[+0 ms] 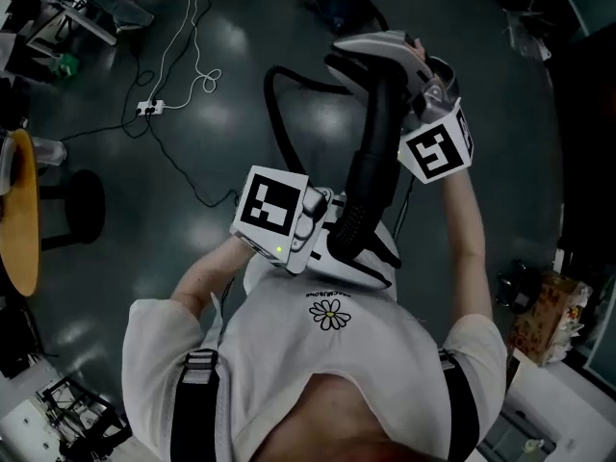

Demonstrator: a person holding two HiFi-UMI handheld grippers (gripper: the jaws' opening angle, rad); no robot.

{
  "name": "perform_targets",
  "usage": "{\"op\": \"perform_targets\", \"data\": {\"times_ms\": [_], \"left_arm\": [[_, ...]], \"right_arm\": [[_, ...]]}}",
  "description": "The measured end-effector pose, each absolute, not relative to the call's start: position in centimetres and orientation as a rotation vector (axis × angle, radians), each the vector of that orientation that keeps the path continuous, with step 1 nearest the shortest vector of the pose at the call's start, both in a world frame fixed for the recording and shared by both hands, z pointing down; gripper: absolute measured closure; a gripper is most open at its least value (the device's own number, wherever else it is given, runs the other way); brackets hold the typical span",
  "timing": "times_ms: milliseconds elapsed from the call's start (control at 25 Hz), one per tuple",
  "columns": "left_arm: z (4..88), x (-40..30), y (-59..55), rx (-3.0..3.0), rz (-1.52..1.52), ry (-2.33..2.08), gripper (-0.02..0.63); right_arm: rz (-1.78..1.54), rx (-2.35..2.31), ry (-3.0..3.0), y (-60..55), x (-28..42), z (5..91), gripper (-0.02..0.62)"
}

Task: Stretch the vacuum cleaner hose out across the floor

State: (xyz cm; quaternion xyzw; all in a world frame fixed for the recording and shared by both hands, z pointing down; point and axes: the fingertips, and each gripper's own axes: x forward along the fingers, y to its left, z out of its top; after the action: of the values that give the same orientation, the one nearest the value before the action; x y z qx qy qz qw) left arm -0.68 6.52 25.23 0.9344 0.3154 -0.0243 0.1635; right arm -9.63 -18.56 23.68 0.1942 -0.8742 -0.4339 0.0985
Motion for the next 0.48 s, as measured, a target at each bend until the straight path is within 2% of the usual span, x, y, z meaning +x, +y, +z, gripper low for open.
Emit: {"op": "perform_targets", "data": {"times_ms": [200,480], "left_arm": [[22.5,0.1,13.8,2.545,-0.353,0.773,0.506],[26.6,-1.7,25.9,2.311,-0.525,0.548,0.505]], "right_arm": [[-0.934,0.437,-2.711,-10.0,-12.5,29.1,0.526],[-0.551,0.437,-2.892,5.8,-11.4,38.5,0.524]]}}
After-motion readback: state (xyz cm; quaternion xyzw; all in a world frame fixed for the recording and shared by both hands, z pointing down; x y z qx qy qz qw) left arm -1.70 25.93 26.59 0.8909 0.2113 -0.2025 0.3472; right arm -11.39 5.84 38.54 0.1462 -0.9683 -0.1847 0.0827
